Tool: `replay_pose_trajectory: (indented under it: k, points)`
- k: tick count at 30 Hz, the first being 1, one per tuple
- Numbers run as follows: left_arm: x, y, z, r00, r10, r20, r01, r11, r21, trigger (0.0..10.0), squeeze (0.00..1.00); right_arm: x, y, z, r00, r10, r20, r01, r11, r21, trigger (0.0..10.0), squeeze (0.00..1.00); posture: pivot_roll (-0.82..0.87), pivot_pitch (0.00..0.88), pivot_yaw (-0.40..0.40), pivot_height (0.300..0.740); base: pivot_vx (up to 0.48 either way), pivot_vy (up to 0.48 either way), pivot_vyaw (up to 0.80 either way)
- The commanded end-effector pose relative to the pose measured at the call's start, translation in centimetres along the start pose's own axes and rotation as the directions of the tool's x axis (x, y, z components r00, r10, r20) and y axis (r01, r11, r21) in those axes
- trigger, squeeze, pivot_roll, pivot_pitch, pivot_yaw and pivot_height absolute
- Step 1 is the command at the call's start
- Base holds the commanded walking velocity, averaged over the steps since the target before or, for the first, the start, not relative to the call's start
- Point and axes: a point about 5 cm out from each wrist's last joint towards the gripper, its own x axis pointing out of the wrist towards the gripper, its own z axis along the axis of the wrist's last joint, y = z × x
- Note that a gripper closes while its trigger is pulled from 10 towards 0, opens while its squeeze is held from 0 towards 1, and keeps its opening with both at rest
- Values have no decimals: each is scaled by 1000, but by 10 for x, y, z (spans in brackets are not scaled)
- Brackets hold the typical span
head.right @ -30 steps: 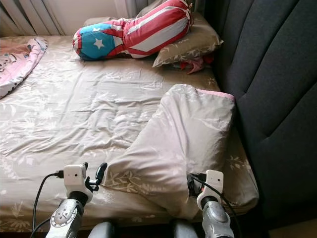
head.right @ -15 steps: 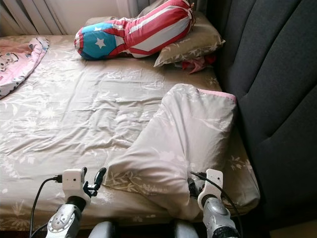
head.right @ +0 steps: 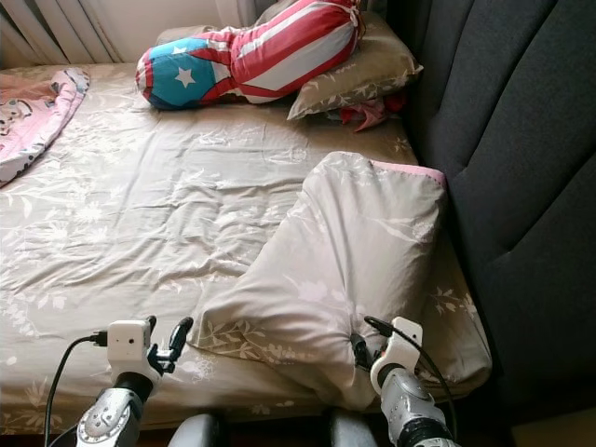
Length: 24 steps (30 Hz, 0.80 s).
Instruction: Clean up the room
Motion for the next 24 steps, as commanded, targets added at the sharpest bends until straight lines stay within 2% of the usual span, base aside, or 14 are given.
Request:
replay_pose_trajectory:
  k: [1, 16, 24]
  points:
    - [-3, 2, -1, 1000, -4, -16, 5, 1000, 15, 10000, 0, -4, 1, -41, 985, -5, -171, 6, 1000, 5, 0, 0, -13, 218, 51, 655, 0, 0, 0]
    - [1, -2, 1, 1000, -8, -23, 8, 1000, 11, 10000, 0, -6, 1, -48, 984, 7, -176, -1, 999, 37, 0, 0, -28, 209, 46, 655, 0, 0, 0]
    - [1, -5, -1, 1000, -4, -31, 4, 1000, 4, 10000, 0, -5, 2, -43, 991, 18, -132, -14, 999, 31, 0, 0, -35, 205, 35, 655, 0, 0, 0]
